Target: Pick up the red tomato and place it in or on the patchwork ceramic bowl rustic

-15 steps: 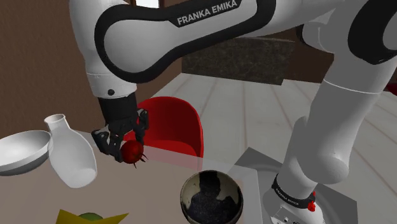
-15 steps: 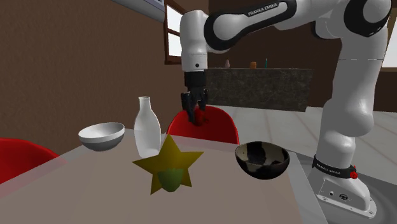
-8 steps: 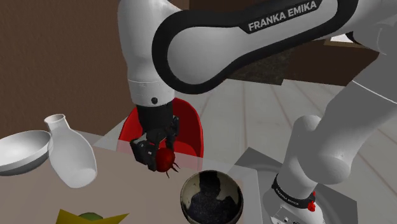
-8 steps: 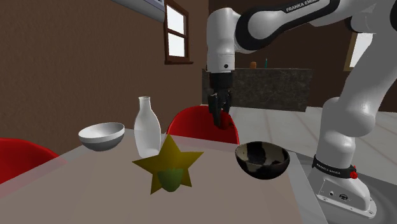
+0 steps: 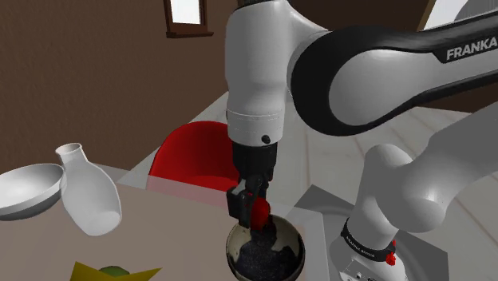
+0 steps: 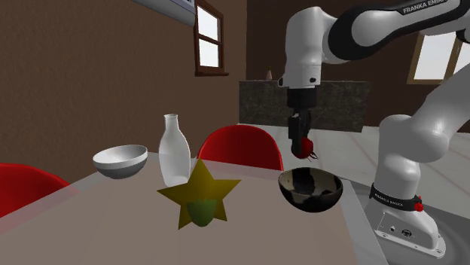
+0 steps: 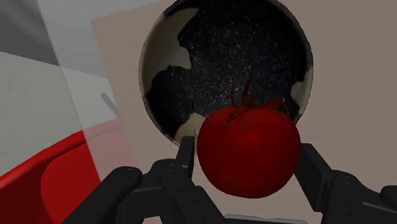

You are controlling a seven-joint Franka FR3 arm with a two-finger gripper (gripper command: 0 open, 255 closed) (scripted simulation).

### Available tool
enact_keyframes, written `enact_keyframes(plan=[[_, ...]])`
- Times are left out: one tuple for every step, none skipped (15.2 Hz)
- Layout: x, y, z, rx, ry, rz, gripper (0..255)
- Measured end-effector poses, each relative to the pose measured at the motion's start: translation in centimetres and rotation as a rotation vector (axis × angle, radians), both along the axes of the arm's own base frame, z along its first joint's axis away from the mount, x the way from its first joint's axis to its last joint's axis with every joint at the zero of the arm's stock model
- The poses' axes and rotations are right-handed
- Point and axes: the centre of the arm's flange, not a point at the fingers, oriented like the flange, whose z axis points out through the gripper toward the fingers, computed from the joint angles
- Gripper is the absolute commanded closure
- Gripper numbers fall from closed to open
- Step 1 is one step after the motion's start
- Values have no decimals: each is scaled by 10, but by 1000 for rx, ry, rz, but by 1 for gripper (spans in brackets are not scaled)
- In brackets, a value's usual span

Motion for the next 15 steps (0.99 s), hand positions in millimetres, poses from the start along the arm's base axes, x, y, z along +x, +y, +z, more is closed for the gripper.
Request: enact_keyframes(plan=[[-13, -7, -2, 0, 0, 0, 255], [-19, -11, -3, 0, 0, 0, 255], [-21, -12, -7, 0, 0, 0, 255], [-24, -13, -11, 0, 0, 0, 255], [-25, -13, -17, 0, 0, 0, 255], [-25, -13, -23, 0, 1, 0, 255], [-26, -14, -28, 0, 1, 0, 255], [-25, -14, -33, 0, 1, 0, 255], [-24, -14, -39, 0, 1, 0, 255], [-24, -15, -45, 0, 1, 0, 255], [-23, -15, -50, 0, 1, 0, 255], [-25, -14, -55, 0, 1, -1, 255], [-25, -14, -58, 0, 1, 0, 255], [-25, -14, -60, 0, 1, 0, 255], [-25, -14, -61, 1, 0, 0, 255]])
